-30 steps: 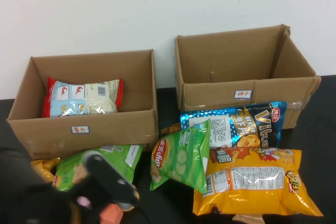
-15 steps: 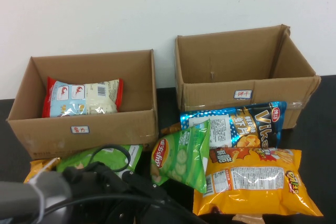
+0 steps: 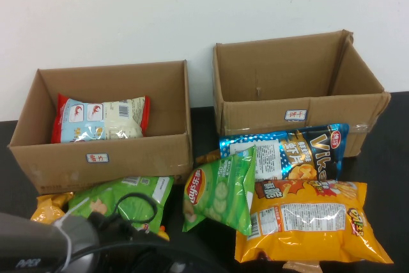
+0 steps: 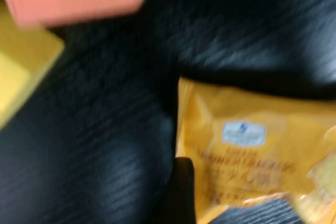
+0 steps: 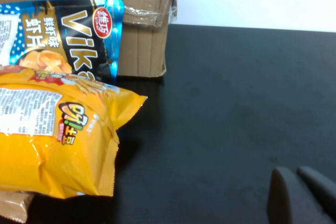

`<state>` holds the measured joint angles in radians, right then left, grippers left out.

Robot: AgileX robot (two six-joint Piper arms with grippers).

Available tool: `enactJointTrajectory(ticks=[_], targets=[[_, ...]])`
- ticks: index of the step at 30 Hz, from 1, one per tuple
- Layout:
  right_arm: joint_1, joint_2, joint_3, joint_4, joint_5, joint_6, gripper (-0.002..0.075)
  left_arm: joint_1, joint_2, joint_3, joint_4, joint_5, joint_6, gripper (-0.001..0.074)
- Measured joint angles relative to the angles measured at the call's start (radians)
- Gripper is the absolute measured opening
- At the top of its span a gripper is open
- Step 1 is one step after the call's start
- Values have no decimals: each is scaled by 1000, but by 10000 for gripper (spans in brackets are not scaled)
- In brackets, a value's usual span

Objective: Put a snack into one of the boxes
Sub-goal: Pick up the biscuit

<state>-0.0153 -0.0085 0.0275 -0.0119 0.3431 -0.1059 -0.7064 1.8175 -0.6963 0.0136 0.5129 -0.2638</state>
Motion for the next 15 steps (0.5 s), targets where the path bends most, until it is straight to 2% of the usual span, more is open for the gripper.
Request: enactJointTrajectory(ticks=[10,12,15], targets=[[0,0,0,0,0,0,-1,0,28,76,-45,-175,0,654],[0,0,0,0,0,0,-1,0,42,76,-47,-194,0,600],[0,0,0,0,0,0,-1,0,57,76,-47,-210,0,426]])
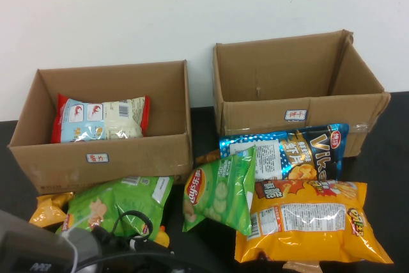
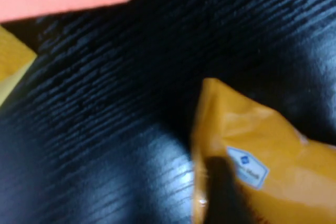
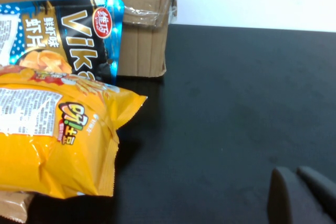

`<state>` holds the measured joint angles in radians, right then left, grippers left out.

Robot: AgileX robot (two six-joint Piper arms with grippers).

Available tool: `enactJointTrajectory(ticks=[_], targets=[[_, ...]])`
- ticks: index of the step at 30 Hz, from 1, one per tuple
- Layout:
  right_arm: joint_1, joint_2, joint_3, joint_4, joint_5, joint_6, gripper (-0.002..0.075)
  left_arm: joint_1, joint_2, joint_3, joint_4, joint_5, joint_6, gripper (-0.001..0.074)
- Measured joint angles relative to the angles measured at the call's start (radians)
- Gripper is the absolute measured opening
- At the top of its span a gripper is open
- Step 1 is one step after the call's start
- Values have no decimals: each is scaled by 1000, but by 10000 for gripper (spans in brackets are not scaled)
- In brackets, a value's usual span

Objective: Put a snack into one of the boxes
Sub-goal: Pick up the biscuit, then place the biscuit in the biscuit box

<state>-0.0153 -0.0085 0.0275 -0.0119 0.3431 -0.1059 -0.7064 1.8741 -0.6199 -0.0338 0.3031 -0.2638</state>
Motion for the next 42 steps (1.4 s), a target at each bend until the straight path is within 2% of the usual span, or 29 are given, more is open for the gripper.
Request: enactJointTrajectory(ticks=[2,3,9,13,15,18,22,25,28,30,33,36,39,42], targets=[[0,0,0,0,0,0,-1,0,0,0,0,-5,0,298],[0,0,0,0,0,0,-1,0,-3,0,0,-5,0,272],[0,0,0,0,0,0,-1,-34,-101,-107,34,173,0,270],[0,0,0,0,0,0,-1,-53,-191,-299,96,311,29,270],[0,0,0,0,0,0,-1,-55,-209,-421,154,324,50,268],[0,0,0,0,0,0,-1,-46,-203,-567,290,254,59,268],[0,0,0,0,0,0,-1,11,-136,-706,436,7,10,268],[0,0,0,0,0,0,-1,63,-46,-807,475,-169,-52,268],[0,0,0,0,0,0,-1,99,70,-919,479,-237,-124,270],[0,0,0,0,0,0,-1,114,159,-994,479,-248,-148,332],[0,0,0,0,0,0,-1,128,278,-1118,481,-250,-178,503],[0,0,0,0,0,0,-1,134,363,-1215,479,-171,-207,615],[0,0,0,0,0,0,-1,132,382,-1256,479,-13,-213,645],[0,0,0,0,0,0,-1,111,335,-1268,495,170,-199,629]])
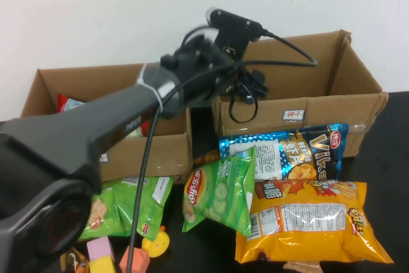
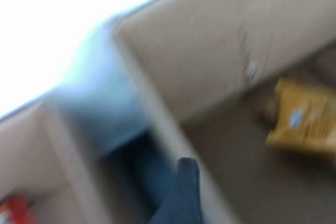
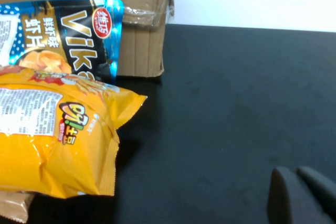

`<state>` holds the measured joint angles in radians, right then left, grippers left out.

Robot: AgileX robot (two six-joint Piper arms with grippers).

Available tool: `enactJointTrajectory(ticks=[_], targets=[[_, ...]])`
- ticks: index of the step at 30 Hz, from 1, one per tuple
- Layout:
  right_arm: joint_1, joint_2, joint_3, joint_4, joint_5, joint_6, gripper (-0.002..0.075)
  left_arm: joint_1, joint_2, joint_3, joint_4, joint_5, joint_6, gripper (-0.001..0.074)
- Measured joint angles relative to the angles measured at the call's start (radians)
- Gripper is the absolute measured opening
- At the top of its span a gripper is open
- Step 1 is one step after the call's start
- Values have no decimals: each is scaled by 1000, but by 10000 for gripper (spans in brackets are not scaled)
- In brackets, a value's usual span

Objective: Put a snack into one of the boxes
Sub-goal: Place the biscuit in the biscuit box, then pick up the biscuit

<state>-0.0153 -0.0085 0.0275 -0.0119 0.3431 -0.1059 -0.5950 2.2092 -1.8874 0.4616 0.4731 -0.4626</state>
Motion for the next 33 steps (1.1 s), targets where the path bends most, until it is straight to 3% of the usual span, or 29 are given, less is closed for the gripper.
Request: enactJointTrajectory(ticks=[3,8,13,17,21,28,33], targets=[[0,0,0,0,0,0,-1,-46,-77,0,5,248,114,568],[0,0,0,0,0,0,-1,-151,-221,81,-42,518,330,373],[0,0,0,0,0,0,-1,-182,-352,337,-191,558,361,198],[0,0,0,0,0,0,-1,-182,-436,565,-246,486,302,163],[0,0,0,0,0,0,-1,-157,-481,778,-280,408,239,223],[0,0,0,0,0,0,-1,-29,-506,1039,-282,247,42,549],[0,0,0,0,0,0,-1,79,-552,1135,-240,98,-116,602]])
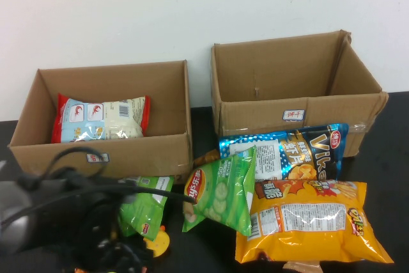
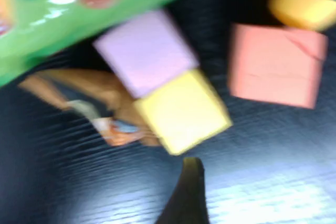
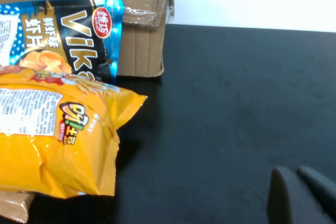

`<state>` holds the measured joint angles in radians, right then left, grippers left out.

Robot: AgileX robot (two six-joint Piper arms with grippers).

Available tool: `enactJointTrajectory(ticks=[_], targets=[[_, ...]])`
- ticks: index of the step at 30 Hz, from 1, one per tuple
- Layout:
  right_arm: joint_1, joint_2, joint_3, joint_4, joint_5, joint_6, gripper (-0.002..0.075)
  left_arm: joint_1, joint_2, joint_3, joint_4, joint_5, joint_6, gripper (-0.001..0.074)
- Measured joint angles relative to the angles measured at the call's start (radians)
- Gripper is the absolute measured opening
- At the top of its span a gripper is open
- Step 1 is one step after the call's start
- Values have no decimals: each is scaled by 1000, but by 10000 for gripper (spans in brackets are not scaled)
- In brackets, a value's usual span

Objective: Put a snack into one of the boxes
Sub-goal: Pick up the biscuit

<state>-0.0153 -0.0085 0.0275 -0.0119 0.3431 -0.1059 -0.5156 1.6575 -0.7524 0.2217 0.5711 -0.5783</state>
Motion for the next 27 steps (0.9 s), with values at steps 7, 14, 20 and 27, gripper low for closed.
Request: enactJointTrajectory(ticks=[7,14,20,27], targets=[[0,0,0,0,0,0,-1,132,-11,130,33,-102,-130,609],[0,0,0,0,0,0,-1,199,-11,186,74,-271,-184,609],[0,0,0,0,0,0,-1,237,-11,188,223,-275,-230,609],[0,0,0,0,0,0,-1,291,-11,189,368,-317,-347,609]])
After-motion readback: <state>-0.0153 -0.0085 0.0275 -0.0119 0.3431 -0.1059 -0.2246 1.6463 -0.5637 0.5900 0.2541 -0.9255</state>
